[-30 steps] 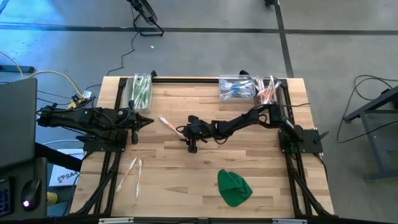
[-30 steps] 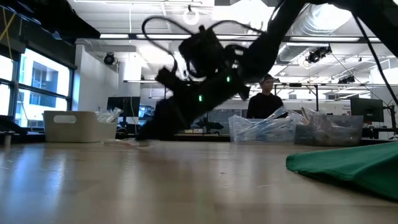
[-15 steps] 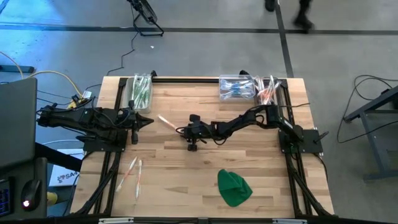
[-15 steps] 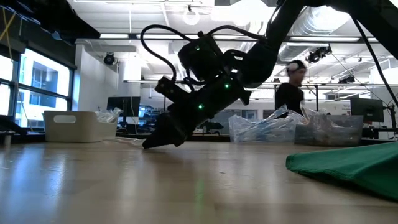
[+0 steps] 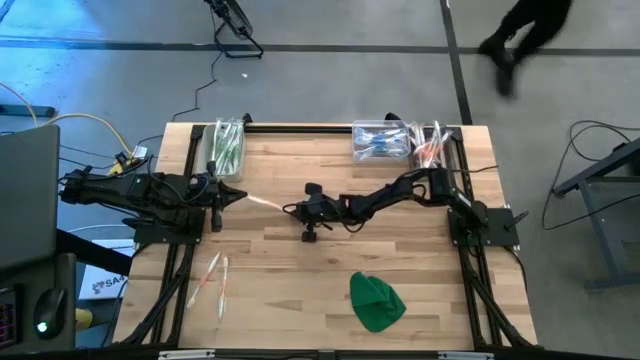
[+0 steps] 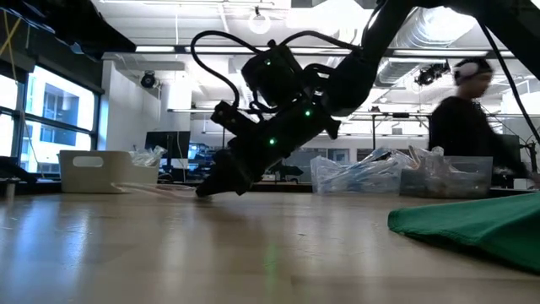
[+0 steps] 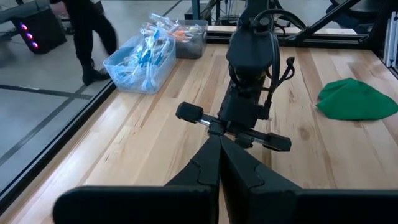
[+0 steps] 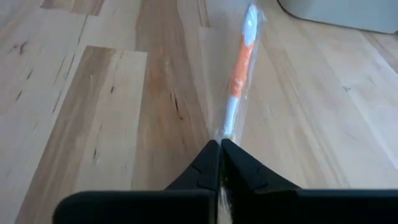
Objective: Pick & Place Toothbrushes
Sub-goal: Put the orange toothbrush into the black bin
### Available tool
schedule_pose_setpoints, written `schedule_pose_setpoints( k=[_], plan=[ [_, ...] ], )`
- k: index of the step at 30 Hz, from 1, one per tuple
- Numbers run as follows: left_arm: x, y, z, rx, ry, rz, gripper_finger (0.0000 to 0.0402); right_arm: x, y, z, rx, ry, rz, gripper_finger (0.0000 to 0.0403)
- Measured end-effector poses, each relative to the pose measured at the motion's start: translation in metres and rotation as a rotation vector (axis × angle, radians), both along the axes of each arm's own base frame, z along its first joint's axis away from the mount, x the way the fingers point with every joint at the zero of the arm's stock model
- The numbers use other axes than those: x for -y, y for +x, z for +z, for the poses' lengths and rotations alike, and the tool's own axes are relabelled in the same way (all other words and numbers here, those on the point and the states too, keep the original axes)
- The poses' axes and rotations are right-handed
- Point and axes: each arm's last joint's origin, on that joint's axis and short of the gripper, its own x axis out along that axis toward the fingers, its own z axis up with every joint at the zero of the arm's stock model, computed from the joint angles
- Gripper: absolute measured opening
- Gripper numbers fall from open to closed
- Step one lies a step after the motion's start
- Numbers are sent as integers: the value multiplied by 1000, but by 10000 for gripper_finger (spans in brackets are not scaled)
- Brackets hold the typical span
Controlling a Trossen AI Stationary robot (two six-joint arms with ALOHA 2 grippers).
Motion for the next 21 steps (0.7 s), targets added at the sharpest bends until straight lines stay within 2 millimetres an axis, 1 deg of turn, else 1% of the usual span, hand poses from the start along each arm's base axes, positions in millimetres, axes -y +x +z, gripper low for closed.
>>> schedule_pose_setpoints(
  k=[3, 8, 11, 15, 19, 21],
  plan=[
    [0, 0, 0, 0, 0, 0, 0, 0, -2, 7, -12, -18, -30, 3],
    [0, 0, 0, -1, 0, 0, 0, 2, -7, 32, -24, -53, -85, 3],
    [0, 0, 0, -1, 0, 0, 0, 3, -11, 49, -30, -69, -112, 3],
    [0, 0, 0, 2, -7, 2, 0, 5, -20, 76, -28, -100, -163, 3],
    [0, 0, 0, 11, -41, 11, 0, 7, -32, 100, -48, -117, -250, 3],
    [0, 0, 0, 13, -52, 15, 0, 8, -41, 112, -66, -108, -311, 3]
  ],
)
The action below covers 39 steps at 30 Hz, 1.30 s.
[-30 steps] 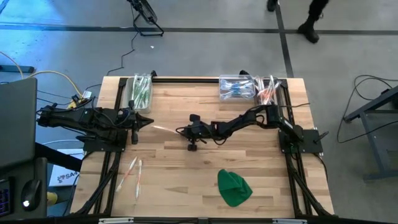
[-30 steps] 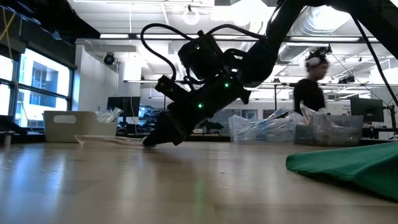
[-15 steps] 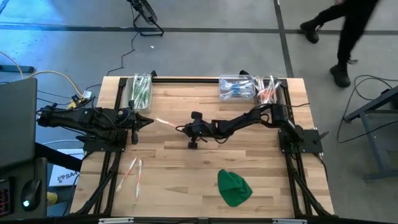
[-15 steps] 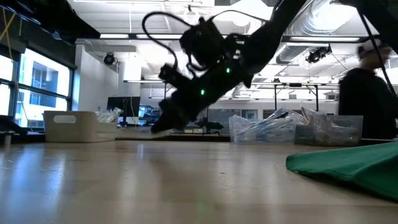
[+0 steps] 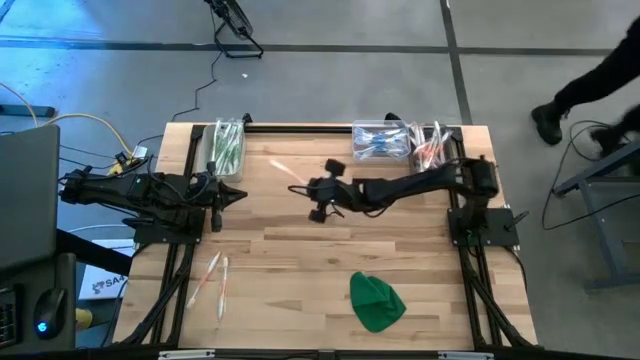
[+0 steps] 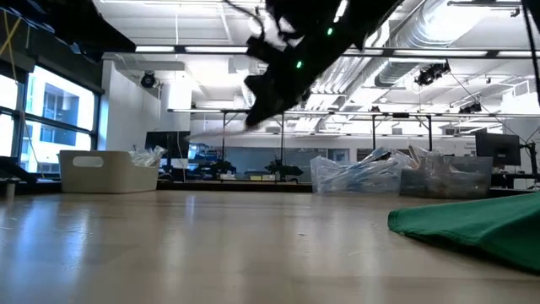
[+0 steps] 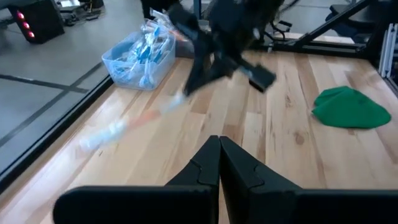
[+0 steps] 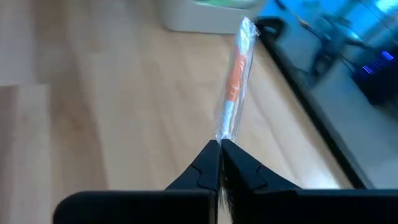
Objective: Pick & Place Toothbrushes
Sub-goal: Put the orange toothbrush into the black bin
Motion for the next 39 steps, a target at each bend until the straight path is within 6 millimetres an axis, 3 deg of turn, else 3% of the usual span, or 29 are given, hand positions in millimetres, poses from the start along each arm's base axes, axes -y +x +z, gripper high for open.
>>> schedule_pose_setpoints(
  k=[6, 10, 23, 31, 39],
  plan=[
    [0, 0, 0, 11, -61, 19, 0, -6, -29, 26, -58, -55, -236, 3],
    [0, 0, -1, 5, -65, 21, 0, -11, -59, 39, -130, -57, -397, 3],
    [0, -1, -3, -16, -63, 22, 0, -34, -179, 78, -324, 104, -897, 3],
    [0, -2, -5, -37, -57, 22, 0, -31, -201, 98, -266, 242, -918, 3],
    [0, -2, -5, -34, -56, 27, 0, -16, -206, 101, -289, 328, -980, 3]
  ],
)
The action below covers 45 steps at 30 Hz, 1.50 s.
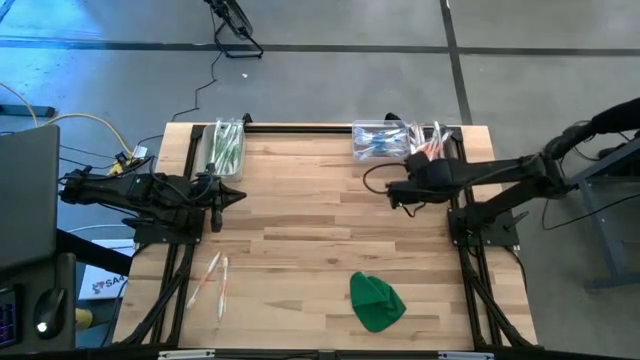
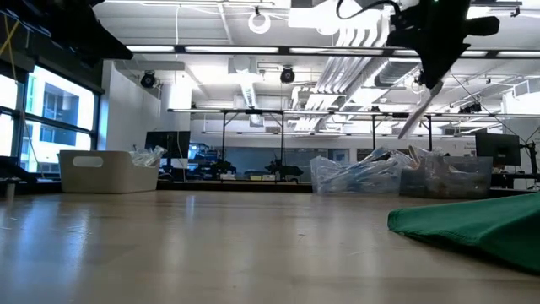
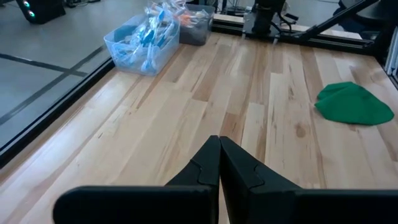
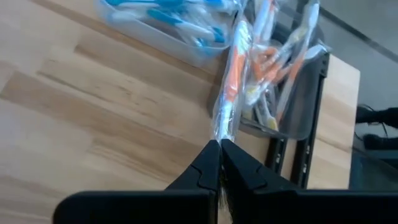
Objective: Pick & Place Toothbrushes
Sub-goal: Put the orange toothbrush into the black bin
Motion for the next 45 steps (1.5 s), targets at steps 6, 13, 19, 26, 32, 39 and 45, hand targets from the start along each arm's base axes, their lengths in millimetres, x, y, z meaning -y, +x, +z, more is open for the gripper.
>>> schedule_pose_setpoints(
  k=[6, 13, 19, 26, 32, 39, 45],
  plan=[
    [0, 0, 0, 0, 0, 1, 0, 25, -3, 1, -43, 4, -56, 3],
    [0, 0, 0, 0, 0, 1, 0, 62, -13, 1, -105, 21, -157, 4],
    [0, 0, 0, 0, 0, 1, 0, 88, -17, 0, -107, 53, -171, 4],
    [0, 0, 0, 0, 0, 2, 0, 106, -15, -18, -71, 87, -119, 4],
    [0, 0, 0, 0, 0, 2, 0, 114, -26, -51, -128, 117, -165, 4],
    [0, 0, 0, 0, 0, 3, 0, 116, -37, -78, -166, 141, -200, 4],
    [0, 0, 0, 0, 0, 3, 0, 117, -35, -80, -163, 135, -165, 4]
  ],
)
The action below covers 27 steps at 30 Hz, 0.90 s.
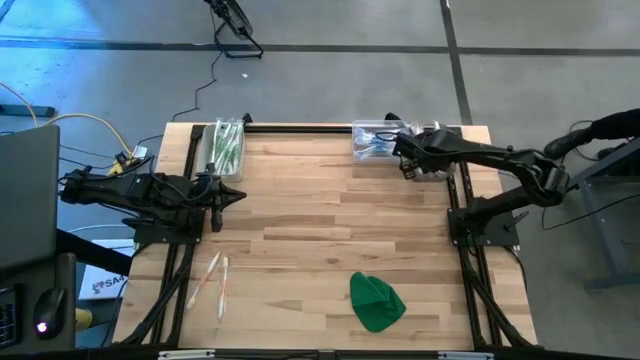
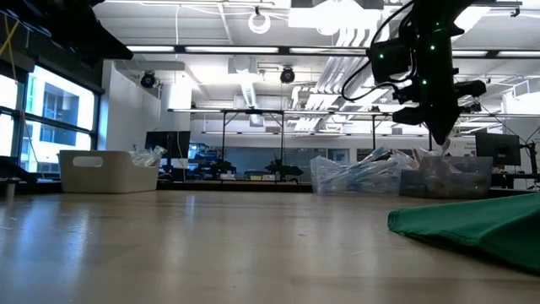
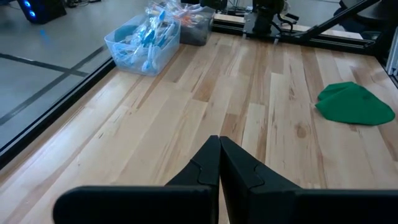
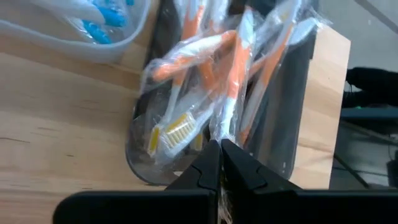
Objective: Pick & Place Toothbrushes
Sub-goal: Put the orange toothbrush into the black bin
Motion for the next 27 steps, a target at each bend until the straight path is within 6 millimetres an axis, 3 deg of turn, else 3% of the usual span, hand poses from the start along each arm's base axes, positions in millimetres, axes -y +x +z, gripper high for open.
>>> schedule_pose_setpoints(
  k=[7, 17, 27],
  plan=[
    [0, 0, 0, 0, 0, 0, 0, 3, 4, 0, 16, -15, 50, 20],
    [0, 0, 0, 0, 0, 0, 0, 4, 4, 1, -10, -66, 55, 131],
    [0, 0, 0, 0, 0, 0, 0, 4, 8, 12, -19, -58, 111, 141]
  ],
)
